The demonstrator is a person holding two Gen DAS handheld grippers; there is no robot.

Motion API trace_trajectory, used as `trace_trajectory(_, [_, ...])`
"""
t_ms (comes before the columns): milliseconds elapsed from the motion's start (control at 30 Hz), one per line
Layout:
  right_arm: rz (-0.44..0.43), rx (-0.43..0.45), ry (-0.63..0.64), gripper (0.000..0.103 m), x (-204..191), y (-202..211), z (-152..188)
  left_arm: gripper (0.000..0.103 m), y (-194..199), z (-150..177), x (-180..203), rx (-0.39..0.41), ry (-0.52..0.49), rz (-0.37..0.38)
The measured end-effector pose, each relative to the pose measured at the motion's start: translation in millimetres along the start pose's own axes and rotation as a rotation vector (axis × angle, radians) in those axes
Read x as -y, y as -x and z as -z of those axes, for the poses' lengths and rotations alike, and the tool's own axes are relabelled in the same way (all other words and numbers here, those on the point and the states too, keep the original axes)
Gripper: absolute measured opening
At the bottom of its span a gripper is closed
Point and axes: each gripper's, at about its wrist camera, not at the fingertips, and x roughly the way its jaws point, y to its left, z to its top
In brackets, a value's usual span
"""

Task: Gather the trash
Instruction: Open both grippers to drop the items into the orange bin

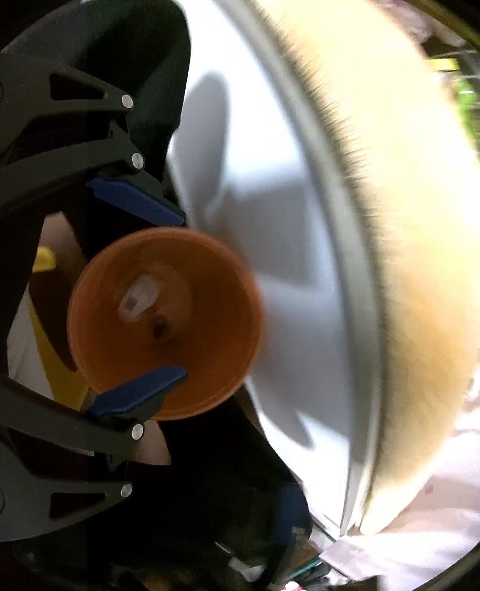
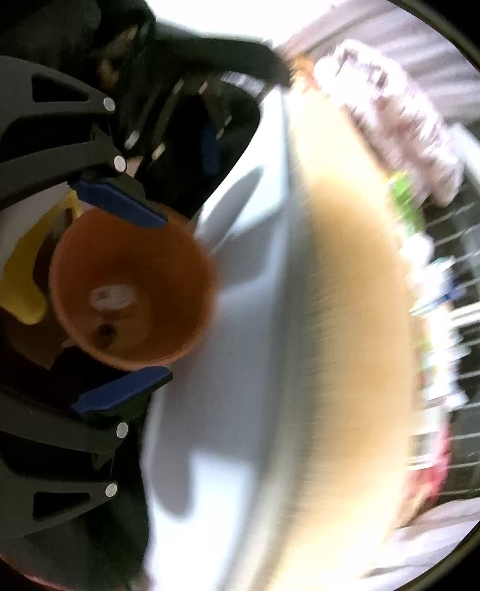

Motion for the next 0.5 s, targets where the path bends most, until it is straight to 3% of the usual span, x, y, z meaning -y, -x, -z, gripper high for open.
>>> trace_trajectory(100, [-0.025,0.090,0.051,0.076,-15,25,-34,0.080,27,-1,1,0.084,-0.026,-0.031])
trace_trajectory(233, [-0.026,0.178,0.101,0.073,-26,35,-96,0.080,54,-6,-13,0.166,0.022,-0.009])
trace_trajectory(333, [-0.013,0.179,0.124,0.065,-27,14,-143,0.080,64,-10,-23,0.201,0.069,-0.003])
trace_trajectory(500, [0.017,0.157,0.117,0.065,-16,-24,-191,0.080,64,-14,-38,0.240,0.121,-0.009])
